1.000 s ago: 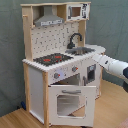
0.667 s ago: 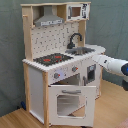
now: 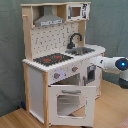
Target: Play with the kitchen
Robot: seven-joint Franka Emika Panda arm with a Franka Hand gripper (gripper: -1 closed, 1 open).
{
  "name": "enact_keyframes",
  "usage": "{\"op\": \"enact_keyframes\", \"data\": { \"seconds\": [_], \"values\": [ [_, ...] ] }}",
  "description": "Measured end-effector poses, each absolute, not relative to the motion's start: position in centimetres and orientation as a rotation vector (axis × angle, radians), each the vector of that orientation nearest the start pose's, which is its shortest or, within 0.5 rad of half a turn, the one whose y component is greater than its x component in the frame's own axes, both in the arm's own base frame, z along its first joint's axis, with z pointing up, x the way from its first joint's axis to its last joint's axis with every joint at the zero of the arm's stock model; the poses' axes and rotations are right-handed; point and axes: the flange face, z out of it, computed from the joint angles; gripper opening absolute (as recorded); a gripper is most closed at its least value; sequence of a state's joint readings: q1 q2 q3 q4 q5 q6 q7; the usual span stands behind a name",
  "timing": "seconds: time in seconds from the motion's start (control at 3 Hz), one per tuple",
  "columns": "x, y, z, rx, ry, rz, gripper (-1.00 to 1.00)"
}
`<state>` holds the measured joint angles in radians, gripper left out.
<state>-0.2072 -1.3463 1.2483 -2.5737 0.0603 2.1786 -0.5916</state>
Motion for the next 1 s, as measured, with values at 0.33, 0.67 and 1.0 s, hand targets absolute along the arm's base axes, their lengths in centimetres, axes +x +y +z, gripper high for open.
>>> {"op": "enact_keyframes", "data": {
  "seconds": [0.33, 0.67, 1.0],
  "values": [
    [21.2, 34.0, 42.6, 1.606, 1.271, 0.355, 1.00],
    [22.8, 33.8, 41.8, 1.661, 1.340, 0.295, 1.00],
    [24.4, 34.0, 40.9, 1.720, 1.406, 0.251, 1.00]
  ]
}}
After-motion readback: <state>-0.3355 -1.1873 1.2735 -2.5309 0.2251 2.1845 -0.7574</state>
